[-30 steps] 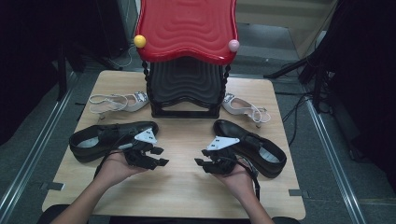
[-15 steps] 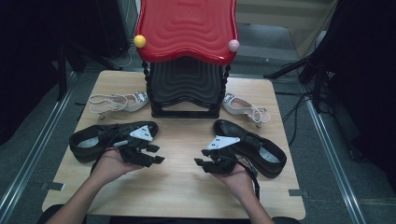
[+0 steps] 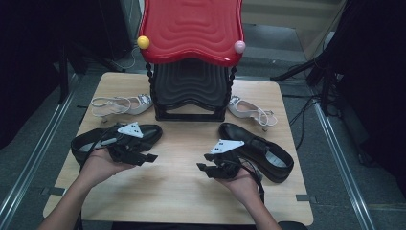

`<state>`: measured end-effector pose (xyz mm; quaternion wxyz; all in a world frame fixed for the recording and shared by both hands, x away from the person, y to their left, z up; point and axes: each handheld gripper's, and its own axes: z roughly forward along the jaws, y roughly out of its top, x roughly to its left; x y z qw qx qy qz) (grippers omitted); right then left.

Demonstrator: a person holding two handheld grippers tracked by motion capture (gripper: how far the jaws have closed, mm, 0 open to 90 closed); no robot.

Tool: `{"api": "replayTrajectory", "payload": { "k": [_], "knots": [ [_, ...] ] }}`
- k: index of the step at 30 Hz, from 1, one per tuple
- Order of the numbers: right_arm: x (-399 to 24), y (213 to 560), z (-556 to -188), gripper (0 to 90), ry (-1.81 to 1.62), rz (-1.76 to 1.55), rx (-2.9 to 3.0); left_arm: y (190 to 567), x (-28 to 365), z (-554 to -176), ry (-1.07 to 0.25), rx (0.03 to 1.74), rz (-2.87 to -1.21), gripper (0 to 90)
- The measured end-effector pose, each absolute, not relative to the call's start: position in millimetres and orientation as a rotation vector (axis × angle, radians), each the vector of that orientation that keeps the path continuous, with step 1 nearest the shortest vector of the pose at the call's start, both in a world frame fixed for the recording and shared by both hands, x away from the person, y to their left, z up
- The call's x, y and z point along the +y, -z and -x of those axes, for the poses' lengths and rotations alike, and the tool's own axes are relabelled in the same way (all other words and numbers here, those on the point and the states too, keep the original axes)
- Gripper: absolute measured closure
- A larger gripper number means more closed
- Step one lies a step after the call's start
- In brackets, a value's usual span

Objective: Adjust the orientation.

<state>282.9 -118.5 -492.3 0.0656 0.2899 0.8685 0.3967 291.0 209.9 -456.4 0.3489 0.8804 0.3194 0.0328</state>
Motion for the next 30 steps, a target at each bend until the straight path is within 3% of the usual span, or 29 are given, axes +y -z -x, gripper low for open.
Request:
{"api": "replayTrajectory", "payload": {
  "k": [30],
  "knots": [
    [-106,495,-291,54.5,-1.187,-0.836,2.69,418,285,-307,-0.159,0.965,-2.231,51.0]
  ]
}}
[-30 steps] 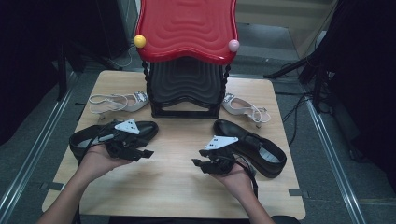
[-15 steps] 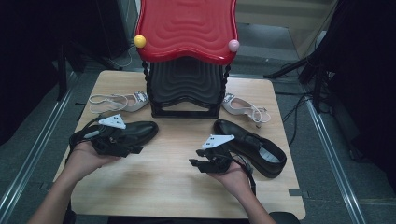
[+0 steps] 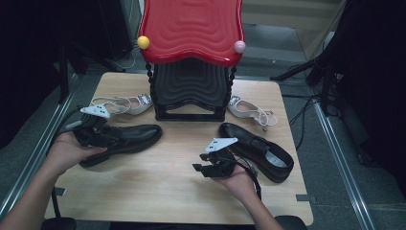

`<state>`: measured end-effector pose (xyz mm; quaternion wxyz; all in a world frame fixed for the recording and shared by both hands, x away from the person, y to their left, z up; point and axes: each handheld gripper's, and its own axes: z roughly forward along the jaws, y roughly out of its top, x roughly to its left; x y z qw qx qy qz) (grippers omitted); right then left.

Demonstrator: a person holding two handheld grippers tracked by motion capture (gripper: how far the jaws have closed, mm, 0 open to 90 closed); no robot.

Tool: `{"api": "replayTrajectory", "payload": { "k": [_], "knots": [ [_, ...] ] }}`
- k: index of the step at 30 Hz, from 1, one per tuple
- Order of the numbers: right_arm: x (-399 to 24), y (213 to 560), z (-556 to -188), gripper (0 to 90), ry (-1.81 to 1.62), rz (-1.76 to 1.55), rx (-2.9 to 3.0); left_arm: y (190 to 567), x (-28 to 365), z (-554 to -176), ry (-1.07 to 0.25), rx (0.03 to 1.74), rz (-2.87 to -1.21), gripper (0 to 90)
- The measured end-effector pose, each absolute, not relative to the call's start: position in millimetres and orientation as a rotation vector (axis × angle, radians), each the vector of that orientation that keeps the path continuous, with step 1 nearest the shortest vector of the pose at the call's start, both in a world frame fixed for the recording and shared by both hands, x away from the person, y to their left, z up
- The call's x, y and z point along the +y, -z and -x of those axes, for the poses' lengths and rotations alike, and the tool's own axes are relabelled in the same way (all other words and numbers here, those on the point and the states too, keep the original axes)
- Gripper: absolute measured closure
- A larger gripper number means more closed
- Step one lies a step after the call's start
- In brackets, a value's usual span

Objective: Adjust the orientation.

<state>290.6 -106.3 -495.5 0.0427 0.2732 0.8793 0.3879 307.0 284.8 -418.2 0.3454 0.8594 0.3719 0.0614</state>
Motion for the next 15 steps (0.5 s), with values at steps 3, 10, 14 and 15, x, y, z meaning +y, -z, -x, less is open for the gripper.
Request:
{"api": "replayTrajectory", "payload": {
  "k": [3,10,14,15],
  "knots": [
    [-106,496,-290,54.4,-1.179,-0.836,2.692,414,294,-310,-0.182,0.98,-2.231,51.1],
    [-106,497,-291,54.1,-1.175,-0.841,2.697,411,310,-317,-0.219,1.003,-2.256,51.1],
    [-105,498,-291,53.9,-1.169,-0.844,2.706,414,326,-324,-0.215,1.024,-2.281,51.3],
    [-105,498,-291,53.8,-1.168,-0.841,2.707,414,330,-325,-0.212,1.031,-2.286,51.3]
  ]
}}
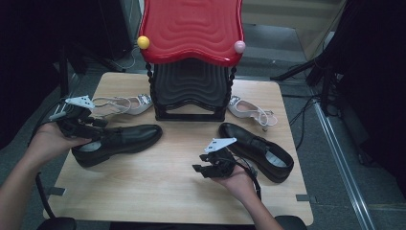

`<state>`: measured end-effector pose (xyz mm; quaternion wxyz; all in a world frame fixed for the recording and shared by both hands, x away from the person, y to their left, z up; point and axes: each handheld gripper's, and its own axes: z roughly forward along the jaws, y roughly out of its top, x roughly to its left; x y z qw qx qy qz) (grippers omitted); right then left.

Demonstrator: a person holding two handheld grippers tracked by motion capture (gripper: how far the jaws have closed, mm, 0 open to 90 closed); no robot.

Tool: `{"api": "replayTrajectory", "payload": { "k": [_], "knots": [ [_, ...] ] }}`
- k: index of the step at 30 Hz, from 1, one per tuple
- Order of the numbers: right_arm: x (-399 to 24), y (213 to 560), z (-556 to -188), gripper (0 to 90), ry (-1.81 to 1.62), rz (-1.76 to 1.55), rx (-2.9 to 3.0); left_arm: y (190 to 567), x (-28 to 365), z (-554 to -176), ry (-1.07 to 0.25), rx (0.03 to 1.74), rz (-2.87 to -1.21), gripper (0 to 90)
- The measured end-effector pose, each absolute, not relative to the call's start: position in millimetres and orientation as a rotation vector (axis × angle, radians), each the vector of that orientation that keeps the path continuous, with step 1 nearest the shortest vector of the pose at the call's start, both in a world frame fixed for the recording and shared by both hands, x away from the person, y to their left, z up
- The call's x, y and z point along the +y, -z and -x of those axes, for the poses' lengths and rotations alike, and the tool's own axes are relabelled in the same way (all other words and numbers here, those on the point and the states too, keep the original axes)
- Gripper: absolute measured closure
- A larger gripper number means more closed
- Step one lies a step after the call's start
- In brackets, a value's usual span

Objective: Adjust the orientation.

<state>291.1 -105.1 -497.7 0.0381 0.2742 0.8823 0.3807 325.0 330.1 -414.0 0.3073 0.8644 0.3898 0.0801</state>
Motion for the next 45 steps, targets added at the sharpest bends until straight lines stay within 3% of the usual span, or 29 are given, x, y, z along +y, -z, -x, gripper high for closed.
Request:
{"api": "replayTrajectory", "payload": {
  "k": [16,26,33,38,45],
  "knots": [
    [-104,500,-292,53.4,-1.154,-0.848,2.718,446,386,-329,-0.204,1.098,-2.292,51.1],
    [-103,501,-292,53.2,-1.148,-0.839,2.728,467,376,-346,-0.147,1.054,-2.315,53.1],
    [-102,501,-292,53.1,-1.142,-0.841,2.732,481,366,-363,-0.07,1.02,-2.361,59.3],
    [-102,502,-293,53.0,-1.144,-0.841,2.735,478,367,-365,-0.114,1.032,-2.365,77.7],
    [-104,501,-294,53.2,-1.157,-0.853,2.728,463,357,-355,-0.164,0.999,-2.364,85.1]
  ]
}}
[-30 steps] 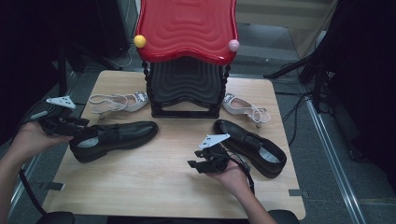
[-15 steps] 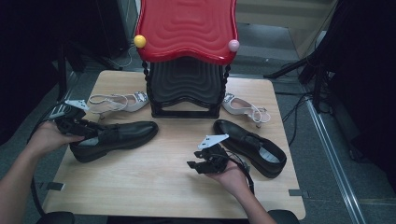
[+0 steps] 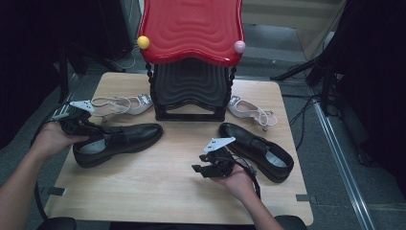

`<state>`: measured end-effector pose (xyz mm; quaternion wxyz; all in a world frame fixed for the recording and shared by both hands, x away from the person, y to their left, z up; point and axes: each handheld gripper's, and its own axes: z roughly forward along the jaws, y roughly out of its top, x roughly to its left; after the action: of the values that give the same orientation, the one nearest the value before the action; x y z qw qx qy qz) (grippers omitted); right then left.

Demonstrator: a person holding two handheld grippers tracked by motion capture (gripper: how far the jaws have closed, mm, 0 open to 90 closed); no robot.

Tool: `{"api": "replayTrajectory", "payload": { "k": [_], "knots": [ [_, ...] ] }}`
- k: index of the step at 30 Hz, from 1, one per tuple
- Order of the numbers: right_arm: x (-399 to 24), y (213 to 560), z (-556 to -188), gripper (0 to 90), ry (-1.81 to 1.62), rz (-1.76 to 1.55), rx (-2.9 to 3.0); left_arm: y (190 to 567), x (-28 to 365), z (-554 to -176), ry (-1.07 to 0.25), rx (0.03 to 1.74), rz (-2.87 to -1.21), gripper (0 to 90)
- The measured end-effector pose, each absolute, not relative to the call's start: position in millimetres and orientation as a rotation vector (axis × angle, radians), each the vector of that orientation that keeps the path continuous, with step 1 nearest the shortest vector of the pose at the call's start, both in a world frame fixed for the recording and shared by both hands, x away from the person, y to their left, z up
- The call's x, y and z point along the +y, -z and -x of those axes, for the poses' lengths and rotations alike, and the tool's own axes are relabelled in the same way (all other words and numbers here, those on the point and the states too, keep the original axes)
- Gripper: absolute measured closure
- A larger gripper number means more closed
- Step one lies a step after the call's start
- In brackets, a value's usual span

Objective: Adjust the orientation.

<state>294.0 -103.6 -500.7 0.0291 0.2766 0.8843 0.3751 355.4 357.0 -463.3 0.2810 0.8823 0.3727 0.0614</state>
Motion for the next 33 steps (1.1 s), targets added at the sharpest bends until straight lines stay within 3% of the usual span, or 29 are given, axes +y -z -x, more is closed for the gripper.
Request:
{"api": "replayTrajectory", "payload": {
  "k": [6,13,21,33],
  "knots": [
    [-105,499,-295,53.3,-1.171,-0.854,2.72,447,341,-348,-0.173,0.989,-2.307,85.3],
    [-110,495,-296,53.5,-1.19,-0.877,2.696,437,286,-340,-0.164,0.941,-2.337,85.0],
    [-114,492,-297,53.7,-1.206,-0.883,2.677,449,228,-338,-0.117,0.92,-2.31,85.0],
    [-117,491,-298,53.8,-1.21,-0.879,2.667,467,184,-331,-0.058,0.997,-2.284,84.6]
  ]
}}
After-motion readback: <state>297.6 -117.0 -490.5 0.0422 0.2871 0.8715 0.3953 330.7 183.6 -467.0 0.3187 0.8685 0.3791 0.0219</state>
